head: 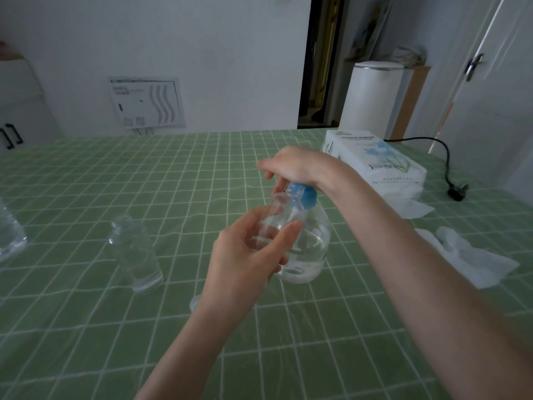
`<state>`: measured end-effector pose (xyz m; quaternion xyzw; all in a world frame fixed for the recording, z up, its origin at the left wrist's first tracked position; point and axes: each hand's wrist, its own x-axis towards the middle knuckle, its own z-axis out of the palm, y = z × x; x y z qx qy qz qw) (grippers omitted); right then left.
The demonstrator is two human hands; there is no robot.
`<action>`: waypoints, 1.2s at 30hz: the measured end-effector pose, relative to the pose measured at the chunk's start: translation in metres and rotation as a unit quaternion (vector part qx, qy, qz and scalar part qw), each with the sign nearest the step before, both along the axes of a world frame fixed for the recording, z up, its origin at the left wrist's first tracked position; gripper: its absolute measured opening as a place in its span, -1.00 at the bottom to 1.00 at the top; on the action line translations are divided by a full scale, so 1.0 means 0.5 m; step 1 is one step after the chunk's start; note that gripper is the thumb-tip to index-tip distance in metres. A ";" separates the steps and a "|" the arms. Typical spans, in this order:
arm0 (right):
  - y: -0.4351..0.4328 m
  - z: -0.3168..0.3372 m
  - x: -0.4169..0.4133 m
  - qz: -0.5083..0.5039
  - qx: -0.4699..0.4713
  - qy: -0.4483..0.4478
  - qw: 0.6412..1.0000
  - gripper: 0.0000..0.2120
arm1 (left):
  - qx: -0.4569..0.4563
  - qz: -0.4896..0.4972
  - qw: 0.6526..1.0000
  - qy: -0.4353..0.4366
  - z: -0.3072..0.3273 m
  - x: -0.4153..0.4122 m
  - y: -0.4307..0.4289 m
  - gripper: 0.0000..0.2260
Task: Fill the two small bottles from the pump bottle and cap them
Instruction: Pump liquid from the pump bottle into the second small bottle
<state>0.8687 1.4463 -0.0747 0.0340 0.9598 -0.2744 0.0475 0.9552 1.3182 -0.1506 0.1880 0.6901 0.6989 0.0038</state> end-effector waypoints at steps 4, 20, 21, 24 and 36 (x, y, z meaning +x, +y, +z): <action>-0.002 0.021 0.002 0.004 0.012 0.008 1.000 -0.54 | 0.011 -0.001 1.000 0.004 0.006 -0.001 0.000 -0.80; -0.002 0.000 0.001 -0.011 -0.006 -0.015 1.000 -0.62 | -0.007 0.003 1.000 -0.001 0.003 0.003 0.001 -0.72; -0.002 0.001 0.001 -0.012 -0.010 -0.012 1.000 -0.61 | -0.007 0.002 1.000 -0.002 0.003 0.003 0.001 -0.74; -0.003 0.010 0.002 -0.008 -0.017 0.003 1.000 -0.56 | 0.001 0.000 1.000 0.000 0.006 0.002 0.000 -0.79; -0.005 0.017 -0.002 -0.003 0.002 -0.002 1.000 -0.66 | 0.006 0.002 1.000 0.006 0.004 -0.001 0.002 -0.75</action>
